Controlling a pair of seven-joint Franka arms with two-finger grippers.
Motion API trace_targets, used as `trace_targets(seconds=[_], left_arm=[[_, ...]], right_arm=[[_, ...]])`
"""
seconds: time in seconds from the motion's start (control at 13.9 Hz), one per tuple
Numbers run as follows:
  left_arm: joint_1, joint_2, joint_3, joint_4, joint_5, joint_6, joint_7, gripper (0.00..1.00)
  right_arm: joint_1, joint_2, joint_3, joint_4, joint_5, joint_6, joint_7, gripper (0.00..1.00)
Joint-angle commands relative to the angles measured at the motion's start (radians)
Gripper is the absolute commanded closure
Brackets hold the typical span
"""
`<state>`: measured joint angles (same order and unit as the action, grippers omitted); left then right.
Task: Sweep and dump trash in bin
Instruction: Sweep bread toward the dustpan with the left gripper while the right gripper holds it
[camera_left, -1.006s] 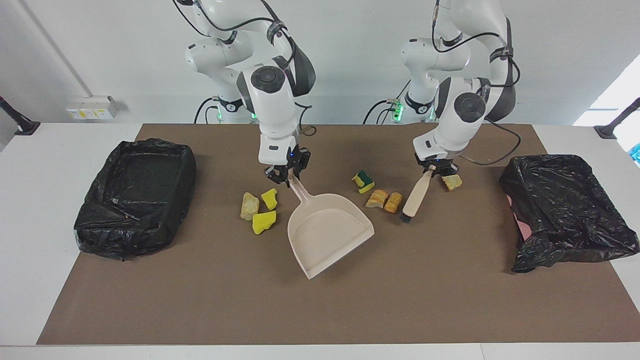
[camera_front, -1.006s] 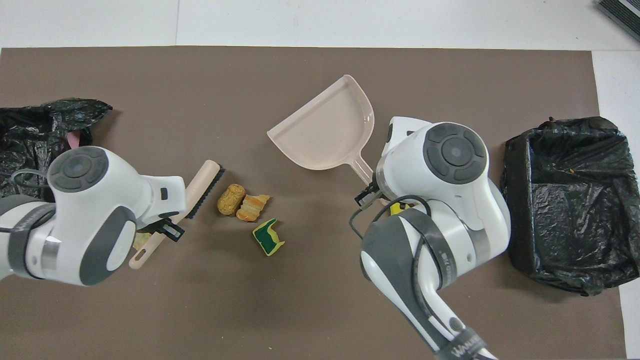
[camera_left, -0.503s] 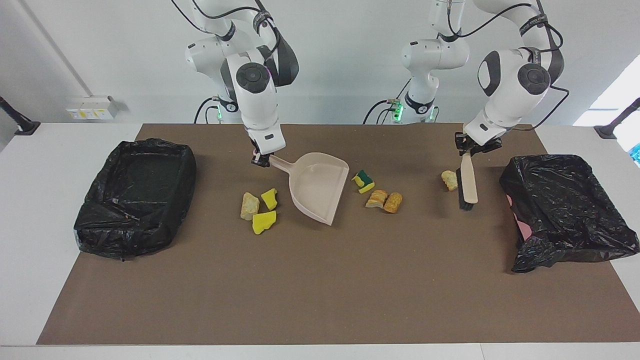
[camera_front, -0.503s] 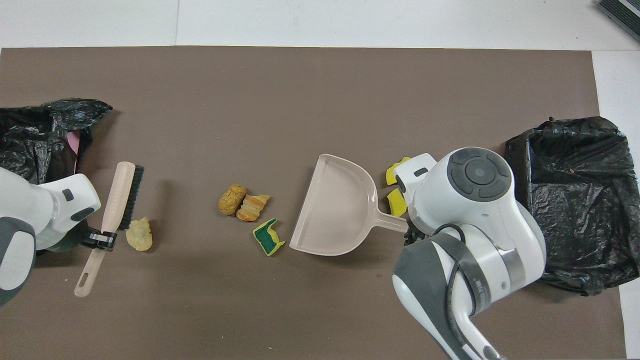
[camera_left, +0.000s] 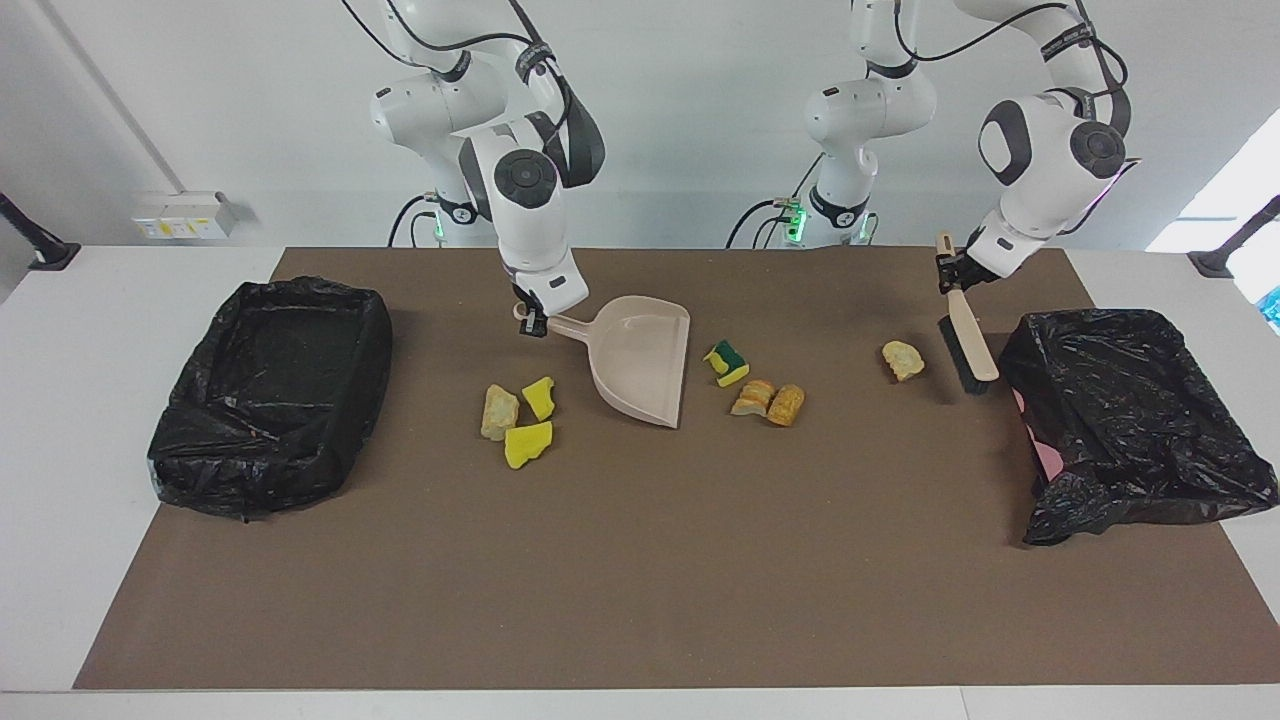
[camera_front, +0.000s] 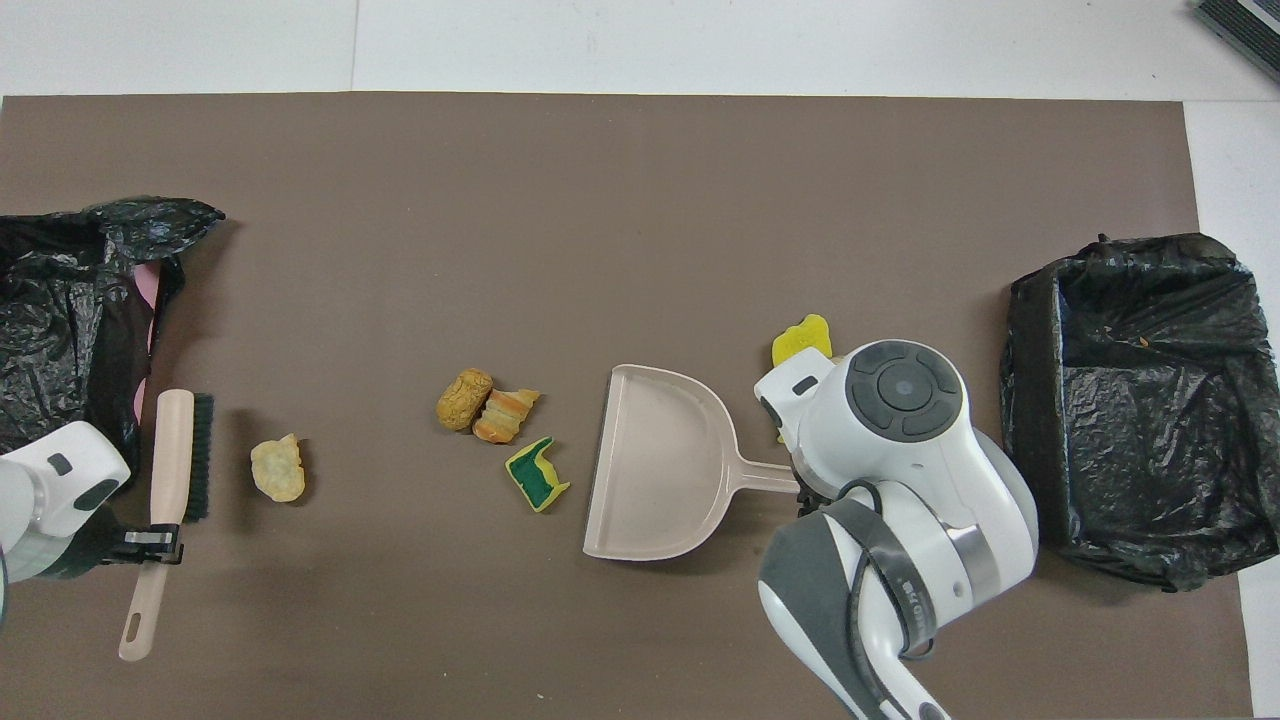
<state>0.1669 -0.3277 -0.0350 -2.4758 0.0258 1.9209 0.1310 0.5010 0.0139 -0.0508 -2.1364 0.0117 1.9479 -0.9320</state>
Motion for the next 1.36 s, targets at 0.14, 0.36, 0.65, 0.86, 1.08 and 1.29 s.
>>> trace_targets(seconds=[0.14, 0.36, 0.65, 0.86, 1.08, 1.29], left_arm=[[-0.087, -0.033, -0.023, -0.063, -0.011, 0.050, -0.149, 1.00], [-0.130, -0.028, -0.025, -0.074, -0.012, 0.061, -0.172, 1.00], [-0.217, -0.007, -0.026, -0.086, -0.012, 0.113, -0.286, 1.00], [-0.294, 0.030, -0.026, -0.084, -0.014, 0.165, -0.382, 1.00], [-0.409, 0.148, -0.026, -0.068, -0.015, 0.283, -0.522, 1.00], [-0.483, 0.232, -0.031, -0.016, -0.030, 0.362, -0.600, 1.00]], right_arm=[[0.067, 0.031, 0.002, -0.017, -0.015, 0.098, 0.113, 1.00], [0.064, 0.043, 0.002, -0.017, -0.015, 0.112, 0.113, 1.00], [0.065, 0.052, 0.002, -0.014, -0.015, 0.129, 0.124, 1.00], [0.065, 0.052, 0.002, -0.014, -0.015, 0.129, 0.127, 1.00], [0.065, 0.052, 0.002, -0.014, -0.015, 0.129, 0.130, 1.00], [0.065, 0.052, 0.002, -0.014, -0.015, 0.129, 0.130, 1.00]])
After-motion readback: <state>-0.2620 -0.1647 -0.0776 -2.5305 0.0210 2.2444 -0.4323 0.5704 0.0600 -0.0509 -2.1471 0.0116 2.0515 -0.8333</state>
